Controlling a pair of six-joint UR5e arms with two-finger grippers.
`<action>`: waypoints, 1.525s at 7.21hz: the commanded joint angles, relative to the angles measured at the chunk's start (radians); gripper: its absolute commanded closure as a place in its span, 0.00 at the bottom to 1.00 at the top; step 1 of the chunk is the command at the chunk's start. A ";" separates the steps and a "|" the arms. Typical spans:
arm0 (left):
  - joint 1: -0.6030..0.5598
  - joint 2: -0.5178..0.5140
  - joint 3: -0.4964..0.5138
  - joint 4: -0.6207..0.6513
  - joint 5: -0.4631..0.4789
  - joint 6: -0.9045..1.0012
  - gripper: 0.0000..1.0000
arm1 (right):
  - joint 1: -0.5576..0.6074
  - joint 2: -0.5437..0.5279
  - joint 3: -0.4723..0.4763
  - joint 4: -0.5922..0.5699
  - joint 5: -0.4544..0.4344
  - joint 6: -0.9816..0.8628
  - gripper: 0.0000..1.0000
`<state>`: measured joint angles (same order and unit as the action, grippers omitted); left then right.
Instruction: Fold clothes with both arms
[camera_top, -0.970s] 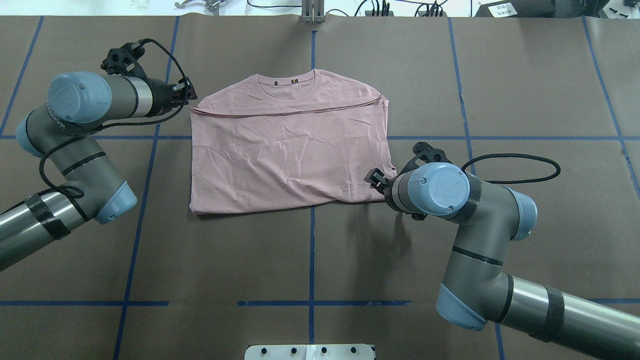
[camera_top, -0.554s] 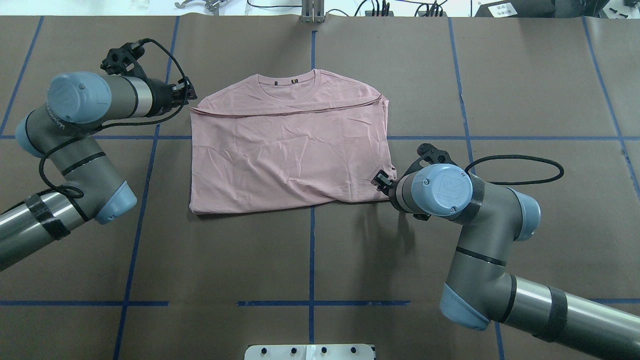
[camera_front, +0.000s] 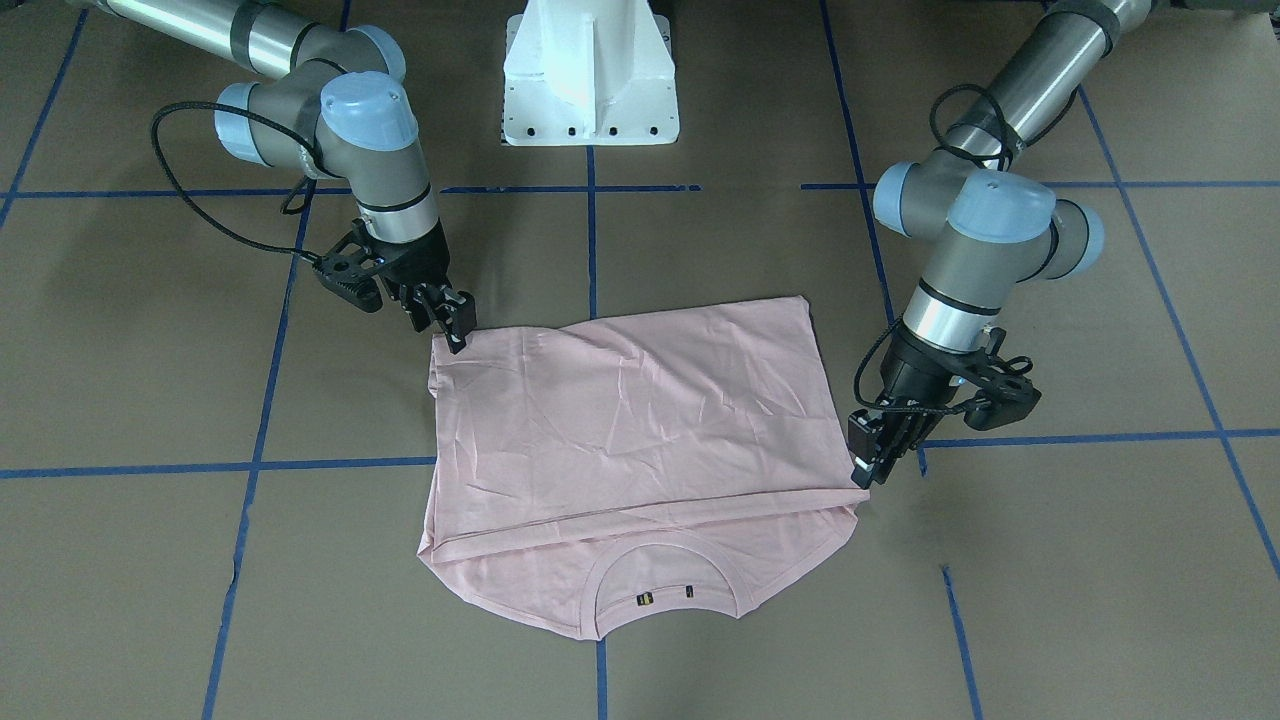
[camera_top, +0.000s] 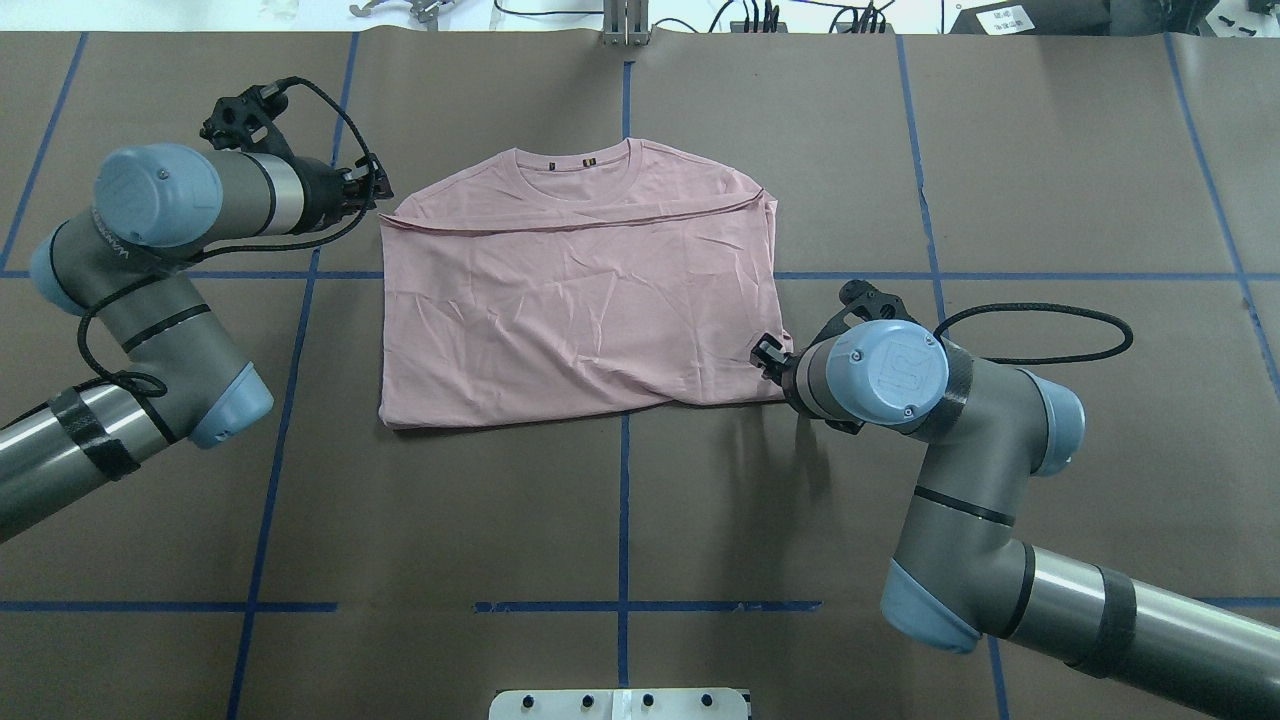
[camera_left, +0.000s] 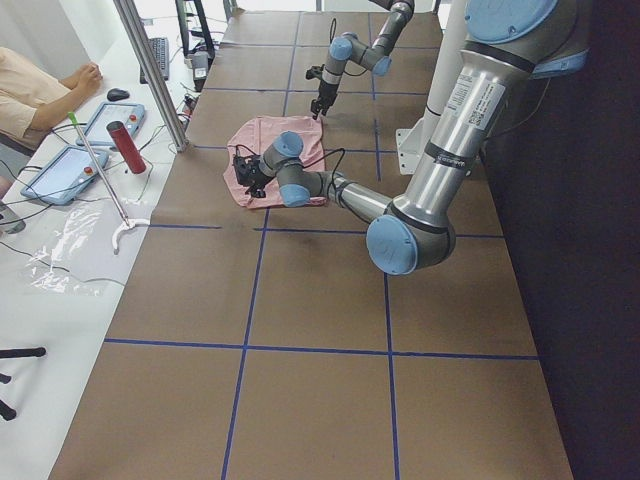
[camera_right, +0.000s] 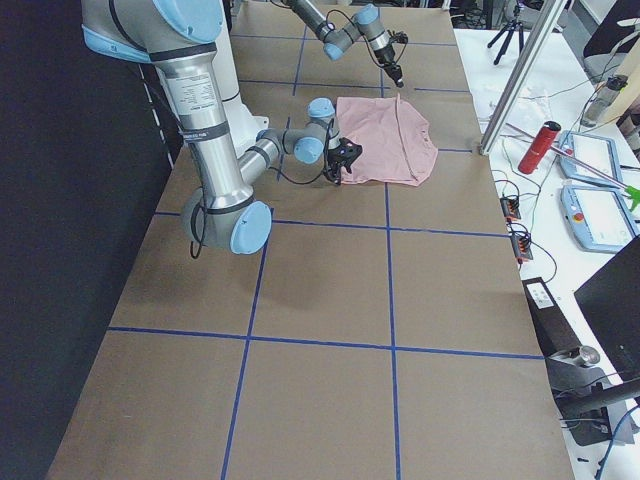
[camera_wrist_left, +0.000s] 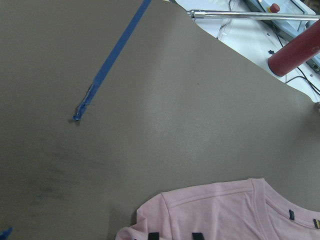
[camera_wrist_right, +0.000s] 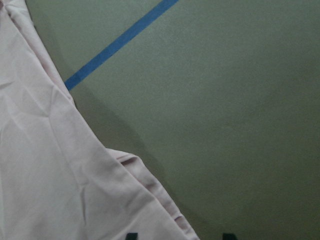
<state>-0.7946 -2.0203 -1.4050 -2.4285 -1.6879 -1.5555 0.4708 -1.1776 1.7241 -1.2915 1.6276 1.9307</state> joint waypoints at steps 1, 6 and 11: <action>0.000 0.000 -0.003 -0.001 -0.001 0.000 0.66 | 0.000 -0.002 -0.001 -0.005 -0.002 0.001 0.46; -0.003 0.005 -0.018 0.000 -0.001 -0.002 0.63 | -0.001 0.003 -0.002 -0.003 0.002 -0.007 1.00; -0.002 0.046 -0.184 0.002 -0.057 -0.003 0.49 | -0.200 -0.327 0.491 -0.132 0.012 -0.012 1.00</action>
<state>-0.7968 -1.9937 -1.5399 -2.4275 -1.7073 -1.5566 0.3574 -1.4301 2.0550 -1.3363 1.6384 1.9179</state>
